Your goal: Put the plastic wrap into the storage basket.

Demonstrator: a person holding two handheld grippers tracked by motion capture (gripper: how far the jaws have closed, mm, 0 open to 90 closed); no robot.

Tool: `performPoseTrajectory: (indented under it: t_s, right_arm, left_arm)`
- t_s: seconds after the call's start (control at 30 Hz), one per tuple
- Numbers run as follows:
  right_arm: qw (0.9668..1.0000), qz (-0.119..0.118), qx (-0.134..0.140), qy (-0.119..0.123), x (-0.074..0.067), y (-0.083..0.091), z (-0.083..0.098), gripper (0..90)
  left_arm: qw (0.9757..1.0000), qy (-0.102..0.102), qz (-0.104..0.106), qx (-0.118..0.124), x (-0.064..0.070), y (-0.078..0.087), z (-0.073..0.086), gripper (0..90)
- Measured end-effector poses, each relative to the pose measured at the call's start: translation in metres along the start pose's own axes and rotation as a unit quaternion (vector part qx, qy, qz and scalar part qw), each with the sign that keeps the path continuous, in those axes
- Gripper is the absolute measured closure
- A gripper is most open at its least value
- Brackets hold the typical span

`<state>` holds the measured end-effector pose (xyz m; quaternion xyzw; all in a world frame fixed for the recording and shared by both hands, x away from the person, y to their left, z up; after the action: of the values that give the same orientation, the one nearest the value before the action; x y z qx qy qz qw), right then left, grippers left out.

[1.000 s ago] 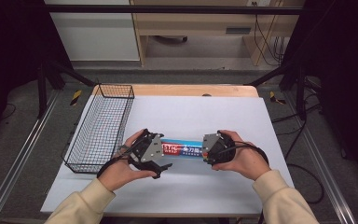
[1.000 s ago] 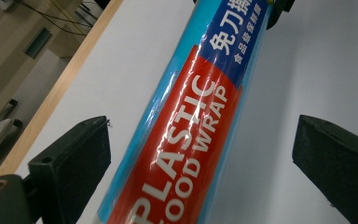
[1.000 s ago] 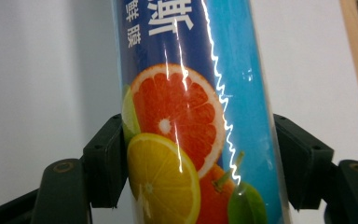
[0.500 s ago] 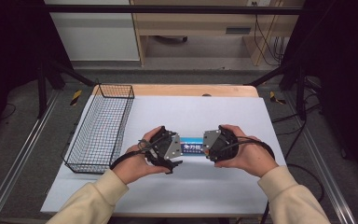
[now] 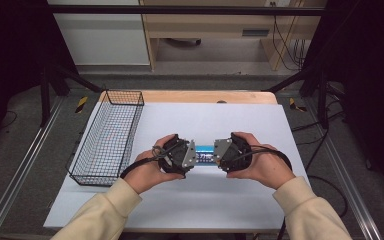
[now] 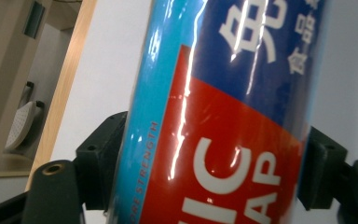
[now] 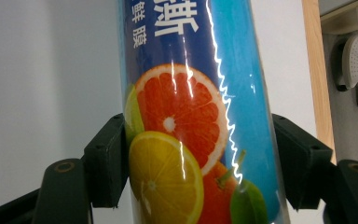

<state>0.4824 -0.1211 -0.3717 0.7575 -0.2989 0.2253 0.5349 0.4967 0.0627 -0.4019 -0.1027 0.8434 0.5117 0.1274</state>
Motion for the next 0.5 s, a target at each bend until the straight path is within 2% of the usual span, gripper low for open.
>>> performPoseTrajectory:
  t_s: [0.03, 0.07, 0.1, 0.17, 0.23, 0.43, 0.5]
  right_arm:
    - [1.0, 0.0, 0.001, 0.0, -0.001, -0.001, -0.001, 29.6]
    - [1.0, 0.0, 0.001, 0.003, -0.001, -0.002, -0.001, 29.7]
    - [1.0, 0.002, -0.001, -0.002, -0.003, -0.002, -0.002, 29.7]
    - [1.0, 0.003, 0.0, 0.003, -0.005, -0.004, -0.003, 29.7]
    - [1.0, 0.004, -0.001, 0.009, -0.007, -0.006, -0.004, 29.7]
    - [0.9998, 0.002, -0.003, 0.017, -0.009, -0.008, -0.007, 29.8]
    - [0.9998, 0.003, -0.003, 0.02, -0.009, -0.008, -0.008, 29.8]
  left_arm:
    - [1.0, 0.003, 0.002, -0.002, -0.001, -0.001, 0.001, 25.0]
    - [0.9998, 0.017, 0.002, -0.004, -0.001, -0.002, 0.003, 24.5]
    - [0.9998, 0.02, 0.005, -0.007, -0.001, -0.002, 0.003, 23.3]
    - [0.9998, 0.014, 0.009, -0.008, 0.001, -0.005, 0.004, 25.4]
    - [0.9996, 0.017, 0.014, -0.015, 0.001, -0.007, 0.005, 25.9]
    - [0.9996, 0.019, 0.021, -0.007, 0.001, -0.012, 0.006, 25.0]
    - [0.9996, 0.015, 0.016, -0.02, 0.0, -0.014, 0.007, 25.1]
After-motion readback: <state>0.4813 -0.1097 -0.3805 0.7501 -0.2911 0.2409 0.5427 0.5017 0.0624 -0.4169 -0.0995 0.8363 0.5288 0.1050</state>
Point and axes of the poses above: each handheld gripper's, and its own axes: y roughly backward along the jaws, z roughly out of its underside, x roughly to its right, the point moved 2 cm from there along -y, roughly forward along the jaws, and after that the axes turned 14 degrees about z, right-handed, at the moved point
